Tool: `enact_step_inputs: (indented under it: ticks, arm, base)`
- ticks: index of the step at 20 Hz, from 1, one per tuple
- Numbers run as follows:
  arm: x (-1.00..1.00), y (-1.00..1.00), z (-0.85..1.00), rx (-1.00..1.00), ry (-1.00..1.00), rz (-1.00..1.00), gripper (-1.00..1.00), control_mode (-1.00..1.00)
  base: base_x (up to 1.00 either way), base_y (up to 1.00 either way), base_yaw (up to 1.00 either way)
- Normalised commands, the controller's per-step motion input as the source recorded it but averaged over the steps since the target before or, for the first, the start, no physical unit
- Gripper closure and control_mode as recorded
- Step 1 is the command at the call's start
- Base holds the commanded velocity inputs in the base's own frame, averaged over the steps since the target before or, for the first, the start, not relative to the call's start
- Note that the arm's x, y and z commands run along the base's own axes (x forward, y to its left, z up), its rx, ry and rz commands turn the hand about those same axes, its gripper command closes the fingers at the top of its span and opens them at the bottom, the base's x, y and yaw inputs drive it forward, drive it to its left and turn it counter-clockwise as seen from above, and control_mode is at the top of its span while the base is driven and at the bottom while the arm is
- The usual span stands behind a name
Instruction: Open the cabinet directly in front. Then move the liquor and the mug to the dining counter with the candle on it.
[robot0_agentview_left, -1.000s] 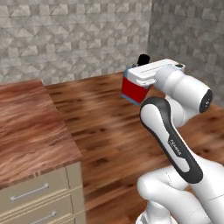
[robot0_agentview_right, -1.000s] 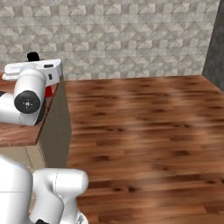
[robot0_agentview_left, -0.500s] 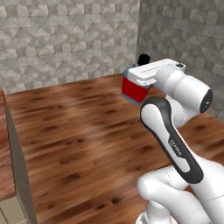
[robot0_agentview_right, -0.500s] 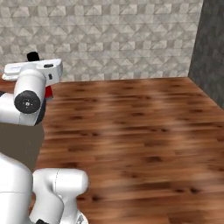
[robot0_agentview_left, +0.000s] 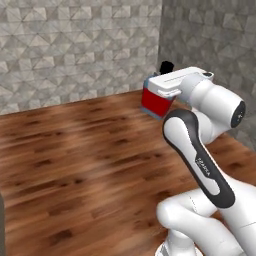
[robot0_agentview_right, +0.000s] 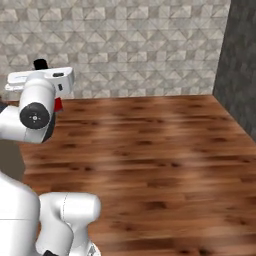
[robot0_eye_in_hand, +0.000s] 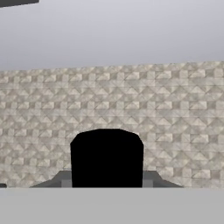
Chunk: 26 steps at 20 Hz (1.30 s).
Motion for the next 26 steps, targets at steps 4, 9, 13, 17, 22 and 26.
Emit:
enact_step_inputs:
  ticks: [4, 9, 13, 17, 22, 26]
  arm:
    - [0.00, 0.00, 0.00, 0.00, 0.00, 0.00, 1.00, 1.00]
    - [0.00, 0.00, 0.00, 0.00, 0.00, 0.00, 1.00, 1.00]
    - [0.00, 0.00, 0.00, 0.00, 0.00, 0.00, 1.00, 1.00]
    - [0.00, 0.00, 0.00, 0.00, 0.00, 0.00, 1.00, 1.00]
    - [0.00, 0.00, 0.00, 0.00, 0.00, 0.00, 1.00, 1.00]
    - [0.00, 0.00, 0.00, 0.00, 0.00, 0.00, 1.00, 1.00]
  base:
    - [1.00, -0.12, 0.18]
    - [1.00, 0.00, 0.17]
    - [1.00, 0.20, 0.22]
    - [1.00, 0.13, 0.23]
    - [1.00, 0.00, 0.22]
    - [1.00, 0.00, 0.26]
